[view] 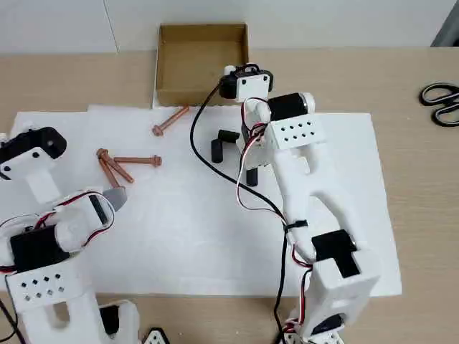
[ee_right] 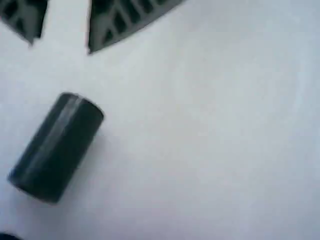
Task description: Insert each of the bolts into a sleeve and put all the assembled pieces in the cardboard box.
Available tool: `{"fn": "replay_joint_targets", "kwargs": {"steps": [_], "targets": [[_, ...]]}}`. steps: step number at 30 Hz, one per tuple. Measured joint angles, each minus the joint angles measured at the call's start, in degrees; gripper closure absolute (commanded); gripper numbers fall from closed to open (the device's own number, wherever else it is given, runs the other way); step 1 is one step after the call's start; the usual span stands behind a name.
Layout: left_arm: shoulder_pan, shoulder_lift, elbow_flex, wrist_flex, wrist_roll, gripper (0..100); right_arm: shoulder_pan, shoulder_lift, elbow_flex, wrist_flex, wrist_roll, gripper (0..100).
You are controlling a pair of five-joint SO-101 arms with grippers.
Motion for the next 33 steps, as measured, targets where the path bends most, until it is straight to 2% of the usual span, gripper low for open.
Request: {"fn": "replay_joint_targets", "kwargs": {"steps": [12,25,33], "targets": [[0.0,0.0,0.0,0.0,0.0,72,-0.44,8.44,0.0,-7.21,-6.42,93.0],[0.0,0.0,0.0,0.0,0.0,72,-1.41,15.56,-0.26,-10.37,-7.74,92.9],[0.0,0.0,0.0,0.0,0.0,72,-1.76,18.64,-0.53,-10.81,-8.09,86.5]]}}
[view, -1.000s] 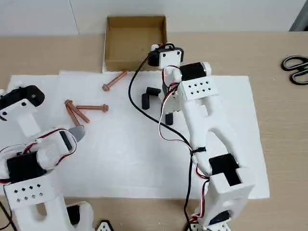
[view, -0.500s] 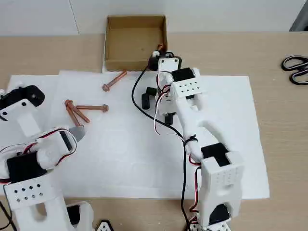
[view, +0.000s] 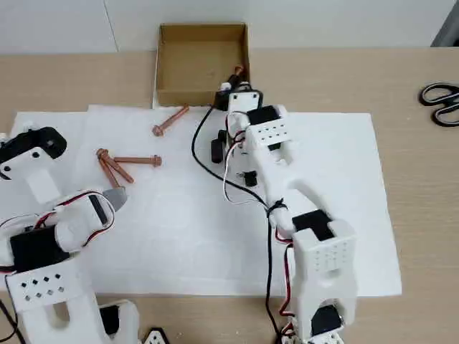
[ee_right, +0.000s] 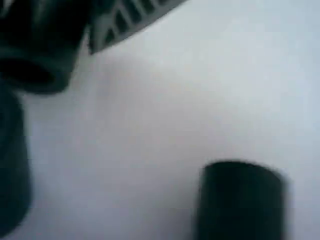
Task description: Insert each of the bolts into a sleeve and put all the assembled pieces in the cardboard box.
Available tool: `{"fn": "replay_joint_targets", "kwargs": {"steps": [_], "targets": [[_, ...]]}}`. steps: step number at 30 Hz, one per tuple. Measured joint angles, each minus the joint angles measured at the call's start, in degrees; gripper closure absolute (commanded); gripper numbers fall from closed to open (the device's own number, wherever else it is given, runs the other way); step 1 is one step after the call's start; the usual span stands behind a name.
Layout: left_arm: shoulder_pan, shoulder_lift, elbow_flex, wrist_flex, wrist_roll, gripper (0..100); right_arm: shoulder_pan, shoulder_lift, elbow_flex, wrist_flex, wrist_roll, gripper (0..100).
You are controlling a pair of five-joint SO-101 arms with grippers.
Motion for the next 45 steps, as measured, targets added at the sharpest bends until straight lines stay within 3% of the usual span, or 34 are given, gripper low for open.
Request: {"fn": "replay_joint_targets", "kwargs": {"steps": [8,14,18,27,36,39,45], "targets": [[0.0,0.0,0.0,0.0,0.0,72,-0.18,0.0,0.18,-0.09,0.09,86.9],[0.0,0.0,0.0,0.0,0.0,72,0.26,0.0,0.18,-0.09,0.09,99.5],[0.0,0.0,0.0,0.0,0.0,72,0.35,0.0,-0.53,0.7,0.09,99.5],[0.0,0.53,-1.93,1.41,0.0,72,0.35,0.44,-12.92,15.82,5.98,99.5],[-0.09,20.75,-16.79,5.1,-0.88,72,4.66,0.44,-17.58,19.43,7.91,99.5],[0.09,29.63,-22.77,5.1,-8.79,72,5.71,0.44,-17.58,19.43,7.91,99.5],[2.81,44.66,-30.68,1.93,-37.89,72,8.0,0.44,-17.58,19.6,7.91,99.5]]}}
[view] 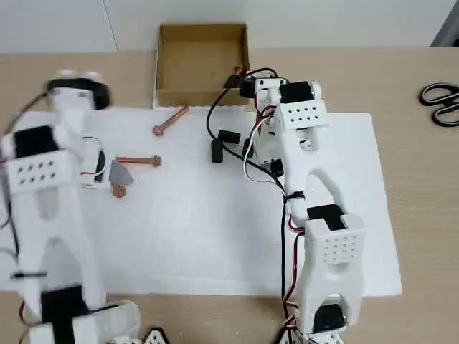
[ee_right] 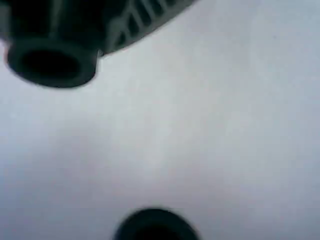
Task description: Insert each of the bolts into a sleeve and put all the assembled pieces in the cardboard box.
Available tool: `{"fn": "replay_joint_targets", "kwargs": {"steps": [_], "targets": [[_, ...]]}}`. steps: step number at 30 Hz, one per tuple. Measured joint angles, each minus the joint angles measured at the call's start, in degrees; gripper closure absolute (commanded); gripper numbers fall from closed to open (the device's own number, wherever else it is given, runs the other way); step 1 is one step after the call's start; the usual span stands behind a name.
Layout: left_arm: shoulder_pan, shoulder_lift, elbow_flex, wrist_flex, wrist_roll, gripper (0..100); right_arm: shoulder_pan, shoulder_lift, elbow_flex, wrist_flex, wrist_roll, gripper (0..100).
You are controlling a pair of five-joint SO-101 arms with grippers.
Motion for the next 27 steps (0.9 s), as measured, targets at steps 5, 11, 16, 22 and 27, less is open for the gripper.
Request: {"fn": "replay_joint_targets", "kwargs": {"steps": [5,11,16,22,27], "targets": [[4.13,10.02,-4.4,-4.66,-16.62,72,1.14,0.0,0.0,0.0,1.93,99.5],[5.89,20.04,-5.71,-16.26,-29.1,72,1.05,0.0,0.0,0.0,4.92,99.5],[6.42,26.02,-5.71,-23.82,-38.07,72,1.32,0.0,0.0,0.0,4.92,99.5],[7.03,29.19,-5.71,-31.91,-43.6,72,1.32,0.0,0.0,0.0,4.92,99.5],[8.97,30.86,-5.8,-34.29,-44.31,72,1.32,0.0,0.0,0.0,4.92,99.5]]}}
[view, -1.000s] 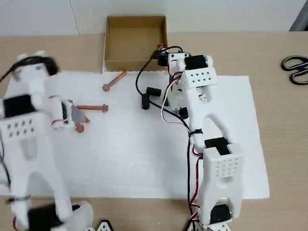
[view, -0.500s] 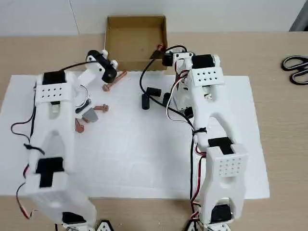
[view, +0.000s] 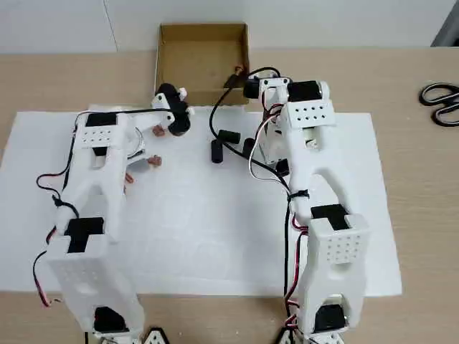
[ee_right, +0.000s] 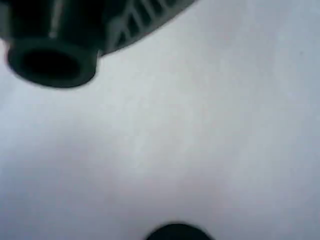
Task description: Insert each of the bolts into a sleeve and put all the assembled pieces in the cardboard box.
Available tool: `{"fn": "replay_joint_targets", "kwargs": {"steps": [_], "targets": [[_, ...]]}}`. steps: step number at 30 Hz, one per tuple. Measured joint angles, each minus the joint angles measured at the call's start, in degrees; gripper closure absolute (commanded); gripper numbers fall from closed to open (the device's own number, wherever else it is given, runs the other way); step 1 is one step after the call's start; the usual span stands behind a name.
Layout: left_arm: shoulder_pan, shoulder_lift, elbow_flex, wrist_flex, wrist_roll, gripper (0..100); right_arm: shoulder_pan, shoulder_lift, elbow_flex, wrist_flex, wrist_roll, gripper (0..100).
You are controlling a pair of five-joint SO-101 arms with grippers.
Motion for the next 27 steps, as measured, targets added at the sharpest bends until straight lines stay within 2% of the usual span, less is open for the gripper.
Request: {"fn": "replay_joint_targets", "kwargs": {"steps": [6,13,17,27], "targets": [[0.79,2.9,-1.32,-0.18,-0.26,74,0.0,0.0,0.0,0.0,0.0,99.5],[1.67,4.04,-1.32,0.18,-0.35,93,0.0,0.0,0.0,0.0,0.0,99.5],[2.37,4.66,-1.23,0.79,-0.44,99,0.0,0.0,0.0,0.0,0.0,99.5],[4.75,2.55,-1.49,7.21,-0.18,99,0.0,0.0,0.0,0.0,0.0,99.5]]}}
